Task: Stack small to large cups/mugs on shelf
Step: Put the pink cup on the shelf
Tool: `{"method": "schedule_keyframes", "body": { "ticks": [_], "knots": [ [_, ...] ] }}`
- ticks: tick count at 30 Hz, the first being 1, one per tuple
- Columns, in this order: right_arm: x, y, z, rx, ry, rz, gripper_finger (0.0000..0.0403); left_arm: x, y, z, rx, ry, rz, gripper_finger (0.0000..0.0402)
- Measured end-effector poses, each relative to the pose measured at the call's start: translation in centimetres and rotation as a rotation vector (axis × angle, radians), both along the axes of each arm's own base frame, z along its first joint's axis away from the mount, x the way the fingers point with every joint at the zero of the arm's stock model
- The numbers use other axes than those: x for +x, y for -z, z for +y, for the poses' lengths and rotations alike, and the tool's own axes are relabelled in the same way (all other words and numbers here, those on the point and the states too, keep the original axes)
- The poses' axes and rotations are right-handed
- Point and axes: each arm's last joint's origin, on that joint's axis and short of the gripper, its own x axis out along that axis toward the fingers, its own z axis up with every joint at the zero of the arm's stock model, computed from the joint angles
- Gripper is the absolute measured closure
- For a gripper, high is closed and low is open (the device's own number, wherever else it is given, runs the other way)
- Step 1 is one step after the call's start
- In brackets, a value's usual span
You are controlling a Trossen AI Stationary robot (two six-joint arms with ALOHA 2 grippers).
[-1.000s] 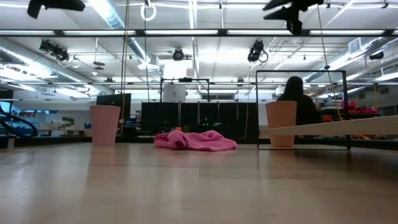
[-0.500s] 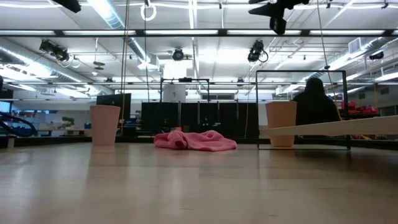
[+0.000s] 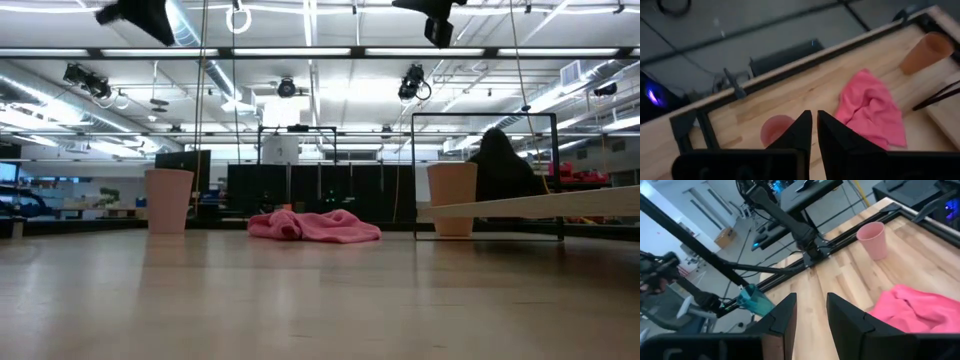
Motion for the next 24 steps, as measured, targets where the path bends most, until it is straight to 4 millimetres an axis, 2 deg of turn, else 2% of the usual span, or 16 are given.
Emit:
{"method": "schedule_keyframes", "body": {
  "ticks": [6,9,14,24],
  "knots": [
    [0.3,0.0,1.0,0.029,-0.036,0.004,0.0288,0.1,2.8,6.6,-0.205,-0.029,0.080,0.0355],
    [0.4,0.0,1.4,0.040,-0.054,0.006,0.0288,-0.1,4.7,9.0,-0.323,-0.053,0.155,0.0346],
    [0.5,0.0,1.6,0.043,-0.051,0.008,0.0288,0.1,7.7,11.7,-0.507,-0.036,0.268,0.0324],
    [0.5,0.0,1.5,0.015,-0.029,0.009,0.0288,2.1,11.6,14.8,-0.651,-0.035,0.340,0.0279]
  ]
}}
